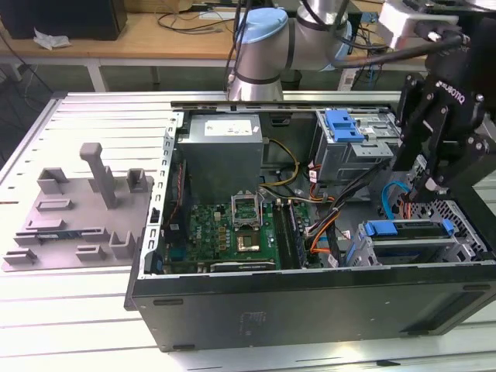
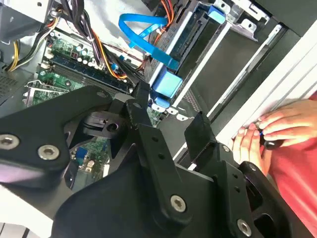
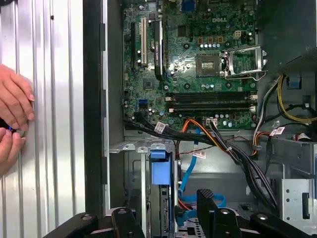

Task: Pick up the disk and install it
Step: 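Insert the first disk wire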

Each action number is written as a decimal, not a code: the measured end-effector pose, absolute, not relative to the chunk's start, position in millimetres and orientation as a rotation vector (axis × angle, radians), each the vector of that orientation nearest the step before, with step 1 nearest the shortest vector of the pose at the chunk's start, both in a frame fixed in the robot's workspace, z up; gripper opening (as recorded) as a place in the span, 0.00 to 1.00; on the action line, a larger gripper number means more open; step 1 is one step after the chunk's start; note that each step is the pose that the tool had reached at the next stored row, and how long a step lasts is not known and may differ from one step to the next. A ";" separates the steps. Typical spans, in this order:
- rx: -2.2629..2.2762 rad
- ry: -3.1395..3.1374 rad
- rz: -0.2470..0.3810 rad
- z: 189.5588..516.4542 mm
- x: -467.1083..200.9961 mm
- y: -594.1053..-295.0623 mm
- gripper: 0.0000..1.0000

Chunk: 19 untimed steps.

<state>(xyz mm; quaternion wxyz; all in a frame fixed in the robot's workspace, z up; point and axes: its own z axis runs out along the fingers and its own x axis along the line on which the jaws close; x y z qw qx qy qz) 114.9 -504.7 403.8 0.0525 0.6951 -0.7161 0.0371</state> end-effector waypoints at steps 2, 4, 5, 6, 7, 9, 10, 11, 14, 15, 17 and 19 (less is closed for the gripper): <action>2.084 -2.148 0.168 403.8 124.7 -482.9 0.56; 2.075 -2.139 0.182 403.7 136.8 -473.8 0.56; 2.074 -2.138 0.184 403.7 140.1 -471.9 0.56; 2.073 -2.137 0.186 403.7 142.5 -470.5 0.56; 2.071 -2.136 0.188 403.6 147.8 -467.5 0.56; 2.069 -2.135 0.190 403.3 154.1 -464.8 0.56; 2.067 -2.134 0.193 403.3 159.4 -462.7 0.56; 2.064 -2.133 0.195 403.2 163.8 -461.0 0.56; 2.059 -2.131 0.200 402.8 175.0 -457.3 0.48; 2.057 -2.130 0.201 402.5 179.3 -456.0 0.48; 2.051 -2.127 0.206 402.1 188.4 -452.6 0.48; 2.045 -2.125 0.212 401.6 193.2 -450.1 0.39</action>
